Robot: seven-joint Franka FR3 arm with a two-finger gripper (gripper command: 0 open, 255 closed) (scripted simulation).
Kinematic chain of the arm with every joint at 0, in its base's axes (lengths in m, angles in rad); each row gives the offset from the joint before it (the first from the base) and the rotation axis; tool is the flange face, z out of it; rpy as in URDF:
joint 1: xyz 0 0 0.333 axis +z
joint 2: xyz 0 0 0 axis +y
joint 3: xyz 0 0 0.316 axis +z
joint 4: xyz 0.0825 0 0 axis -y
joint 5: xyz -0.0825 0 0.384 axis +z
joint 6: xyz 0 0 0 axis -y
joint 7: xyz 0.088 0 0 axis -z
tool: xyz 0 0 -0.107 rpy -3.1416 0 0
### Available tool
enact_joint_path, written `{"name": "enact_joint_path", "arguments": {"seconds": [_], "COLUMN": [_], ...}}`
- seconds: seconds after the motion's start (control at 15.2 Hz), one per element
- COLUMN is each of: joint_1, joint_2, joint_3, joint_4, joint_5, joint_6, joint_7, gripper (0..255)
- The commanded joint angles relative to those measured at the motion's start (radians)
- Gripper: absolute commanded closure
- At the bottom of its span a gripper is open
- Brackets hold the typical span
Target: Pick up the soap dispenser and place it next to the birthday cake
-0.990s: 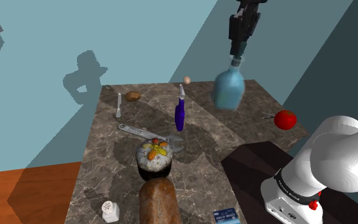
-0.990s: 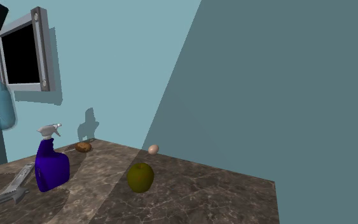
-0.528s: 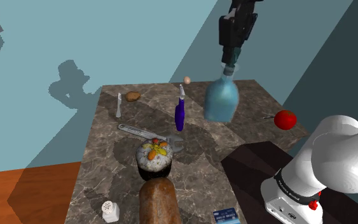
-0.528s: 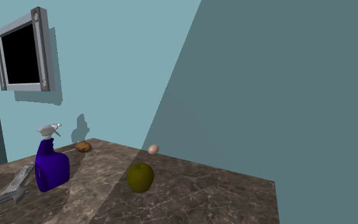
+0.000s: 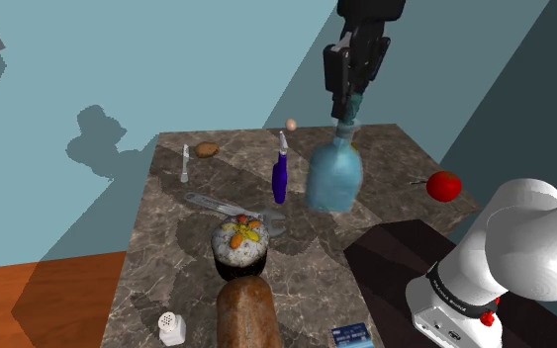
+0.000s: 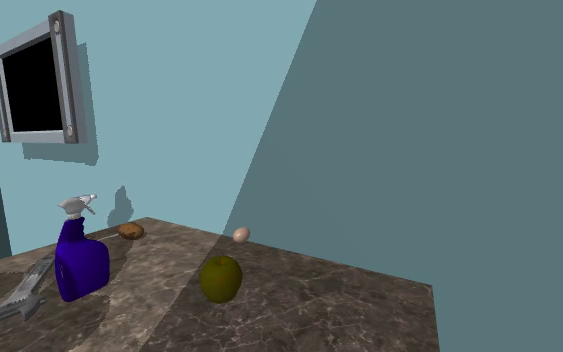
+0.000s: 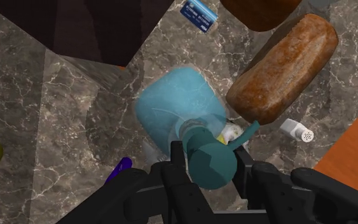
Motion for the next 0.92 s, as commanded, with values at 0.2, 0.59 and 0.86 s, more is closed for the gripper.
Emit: {"name": "enact_joint_path", "arguments": {"seconds": [0.2,0.59,0.86], "joint_1": [0.004,0.008,0.011], "joint_2": [-0.024,-0.047,-0.058], "joint_3": [0.005,0.012,0.017], "joint_4": [-0.085,-0.183,-0.245], "joint_5": [0.007,0.015,0.020], "joint_6": [0.061,0.137,0.188], "joint_7": [-0.004,-0.012,-0.016], "gripper": [255,255,255]}}
